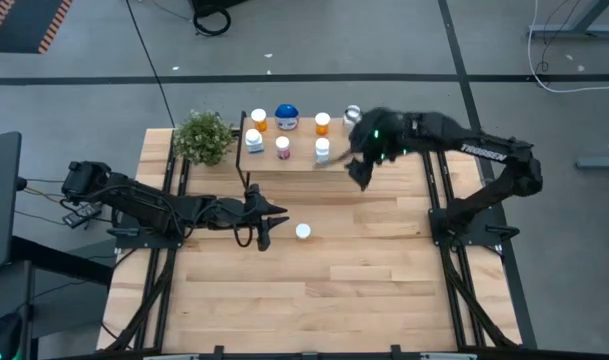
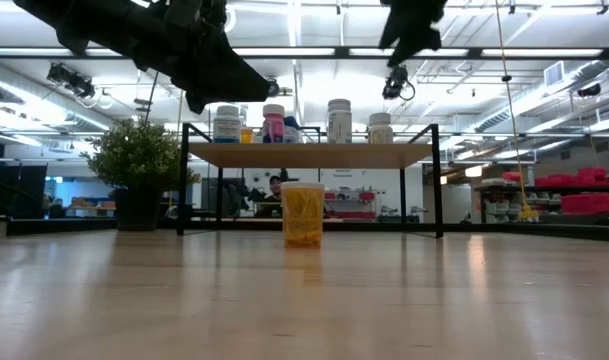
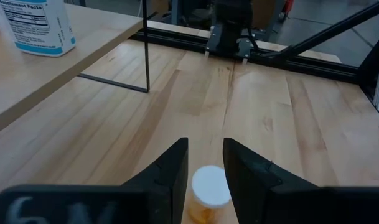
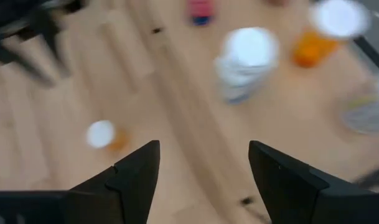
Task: Pick and place medicine bottles onto shelf by color
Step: Put the orange pill bottle on the shelf
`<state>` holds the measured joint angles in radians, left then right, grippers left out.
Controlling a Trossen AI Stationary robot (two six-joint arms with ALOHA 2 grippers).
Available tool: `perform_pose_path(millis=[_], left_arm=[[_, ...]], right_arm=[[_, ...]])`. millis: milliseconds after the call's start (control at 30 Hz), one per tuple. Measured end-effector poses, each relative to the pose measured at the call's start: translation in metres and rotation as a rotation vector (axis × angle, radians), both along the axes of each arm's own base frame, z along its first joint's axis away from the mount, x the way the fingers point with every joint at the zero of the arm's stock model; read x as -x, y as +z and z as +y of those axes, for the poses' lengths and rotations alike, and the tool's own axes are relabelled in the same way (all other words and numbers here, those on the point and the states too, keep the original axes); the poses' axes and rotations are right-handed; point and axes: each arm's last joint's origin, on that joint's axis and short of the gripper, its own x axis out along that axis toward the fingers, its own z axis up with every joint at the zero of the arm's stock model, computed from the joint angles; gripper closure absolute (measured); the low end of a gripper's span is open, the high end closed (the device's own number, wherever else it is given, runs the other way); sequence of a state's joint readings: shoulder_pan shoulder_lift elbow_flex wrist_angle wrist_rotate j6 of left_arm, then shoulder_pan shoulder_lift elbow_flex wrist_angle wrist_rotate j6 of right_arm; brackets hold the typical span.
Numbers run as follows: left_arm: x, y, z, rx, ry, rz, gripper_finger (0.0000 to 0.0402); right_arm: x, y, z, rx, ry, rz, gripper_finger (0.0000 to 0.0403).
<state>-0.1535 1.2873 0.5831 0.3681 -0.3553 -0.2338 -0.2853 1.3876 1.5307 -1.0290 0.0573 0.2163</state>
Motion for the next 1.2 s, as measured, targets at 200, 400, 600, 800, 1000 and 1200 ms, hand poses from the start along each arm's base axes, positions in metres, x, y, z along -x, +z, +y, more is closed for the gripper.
perform_pose_path(millis=[200, 400, 600, 800, 1000, 1200], left_arm=[[0.0, 0.0, 0.0, 0.016, 0.005, -0.004, 0.0294], [0.0, 0.0, 0.0, 0.025, 0.008, -0.006, 0.0294], [0.001, -0.001, -0.005, 0.071, 0.007, -0.002, 0.0294], [0.004, -0.004, -0.019, 0.106, -0.03, 0.016, 0.0294], [0.006, -0.004, -0.028, 0.103, -0.062, 0.019, 0.0294], [0.008, -0.007, -0.033, 0.117, -0.07, 0.046, 0.0294]], right_arm=[[-0.012, 0.001, 0.06, 0.043, 0.085, -0.021, 0.0148], [-0.024, -0.008, 0.103, 0.048, 0.135, -0.023, 0.0148], [-0.047, -0.031, 0.139, 0.059, 0.212, 0.013, 0.0148], [-0.076, -0.068, 0.173, 0.071, 0.289, 0.076, 0.0148], [-0.105, -0.116, 0.182, 0.163, 0.305, 0.19, 0.0148], [-0.12, -0.138, 0.164, 0.196, 0.268, 0.251, 0.0148]])
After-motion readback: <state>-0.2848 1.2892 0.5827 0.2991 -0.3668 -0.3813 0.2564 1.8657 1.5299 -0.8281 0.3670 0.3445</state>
